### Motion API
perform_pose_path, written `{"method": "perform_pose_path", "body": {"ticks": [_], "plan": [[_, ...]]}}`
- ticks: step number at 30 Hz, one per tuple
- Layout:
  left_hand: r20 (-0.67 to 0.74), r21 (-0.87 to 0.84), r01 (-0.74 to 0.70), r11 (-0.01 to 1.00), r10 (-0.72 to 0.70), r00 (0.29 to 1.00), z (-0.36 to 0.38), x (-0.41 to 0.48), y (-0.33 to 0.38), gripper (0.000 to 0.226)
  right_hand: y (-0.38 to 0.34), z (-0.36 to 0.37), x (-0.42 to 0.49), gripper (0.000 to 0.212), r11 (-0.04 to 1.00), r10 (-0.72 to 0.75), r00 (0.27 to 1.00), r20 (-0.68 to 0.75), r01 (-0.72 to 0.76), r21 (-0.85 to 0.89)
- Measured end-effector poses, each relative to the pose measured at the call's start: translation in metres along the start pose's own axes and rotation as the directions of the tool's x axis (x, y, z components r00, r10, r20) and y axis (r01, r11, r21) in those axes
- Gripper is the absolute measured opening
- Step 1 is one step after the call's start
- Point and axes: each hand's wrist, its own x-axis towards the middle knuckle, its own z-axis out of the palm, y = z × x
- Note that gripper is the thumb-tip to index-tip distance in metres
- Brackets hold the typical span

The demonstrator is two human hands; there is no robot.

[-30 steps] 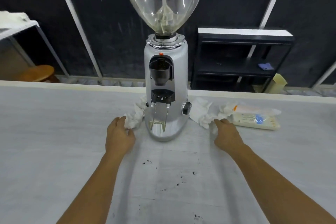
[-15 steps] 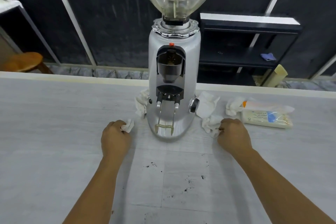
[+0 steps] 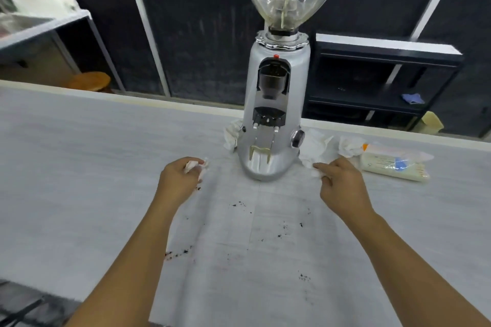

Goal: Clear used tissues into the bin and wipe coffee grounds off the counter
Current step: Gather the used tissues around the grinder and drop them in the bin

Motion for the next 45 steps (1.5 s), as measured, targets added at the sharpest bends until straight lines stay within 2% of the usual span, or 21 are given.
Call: {"method": "perform_pose_path", "body": {"ticks": [3, 7, 9, 11, 15, 19, 23, 28, 30, 33, 35, 39, 42, 45], "plan": [[0.093, -0.135, 0.043, 0.990, -0.031, 0.995, -0.035, -0.034, -0.014, 0.011, -0.034, -0.005, -0.029, 0.035, 0.993, 0.015, 0.999, 0.040, -0.020, 0.115], [0.202, -0.344, 0.209, 0.916, -0.145, 0.969, -0.088, -0.082, -0.039, 0.030, -0.089, -0.005, -0.079, 0.027, 0.961, 0.062, 0.989, 0.136, -0.096, 0.259], [0.240, -0.374, 0.227, 0.899, -0.143, 0.960, -0.119, -0.105, -0.060, 0.030, -0.121, 0.000, -0.106, 0.022, 0.948, 0.047, 0.979, 0.199, -0.106, 0.299], [0.270, -0.332, 0.227, 0.916, -0.138, 0.953, -0.150, -0.127, -0.085, 0.030, -0.153, 0.011, -0.133, 0.022, 0.943, 0.011, 0.960, 0.279, -0.103, 0.318], [0.242, -0.224, 0.203, 0.953, -0.147, 0.959, -0.205, -0.163, -0.133, 0.032, -0.215, 0.041, -0.185, 0.028, 0.903, 0.008, 0.879, 0.478, -0.211, 0.373], [0.241, -0.048, 0.148, 0.988, -0.132, 0.961, -0.254, -0.206, -0.179, 0.037, -0.253, 0.085, -0.238, 0.033, 0.940, -0.060, 0.823, 0.566, -0.145, 0.310], [0.193, 0.046, 0.230, 0.972, -0.235, 0.953, -0.271, -0.234, -0.234, 0.041, -0.269, 0.132, -0.290, 0.029, 0.935, -0.069, 0.750, 0.657, -0.181, 0.306], [0.144, 0.152, 0.419, 0.895, -0.440, 0.886, -0.249, -0.249, -0.359, 0.032, -0.238, 0.234, -0.351, 0.046, 0.936, 0.005, 0.647, 0.762, -0.271, 0.224], [0.139, 0.147, 0.478, 0.866, -0.496, 0.857, -0.225, -0.250, -0.416, 0.029, -0.215, 0.288, -0.374, 0.043, 0.948, 0.055, 0.597, 0.801, -0.284, 0.146], [0.068, 0.162, 0.463, 0.872, -0.478, 0.876, -0.177, -0.249, -0.515, 0.038, -0.172, 0.383, -0.411, 0.033, 0.961, 0.088, 0.558, 0.825, -0.266, 0.077], [0.013, 0.166, 0.408, 0.898, -0.416, 0.909, -0.142, -0.240, -0.581, 0.042, -0.143, 0.447, -0.432, 0.031, 0.968, 0.100, 0.569, 0.816, -0.247, 0.053], [-0.054, 0.271, 0.374, 0.887, -0.374, 0.926, -0.073, -0.222, -0.702, 0.033, -0.092, 0.560, -0.476, 0.026, 0.987, 0.053, 0.630, 0.775, -0.152, 0.056], [-0.034, 0.329, 0.352, 0.876, -0.361, 0.932, -0.029, -0.205, -0.772, 0.031, -0.060, 0.631, -0.500, 0.028, 0.997, 0.040, 0.637, 0.770, -0.076, 0.011], [-0.012, 0.389, 0.312, 0.867, -0.334, 0.943, -0.003, -0.195, -0.812, 0.033, -0.033, 0.676, -0.521, 0.031, 0.999, 0.042, 0.650, 0.758, -0.021, -0.037]]}}
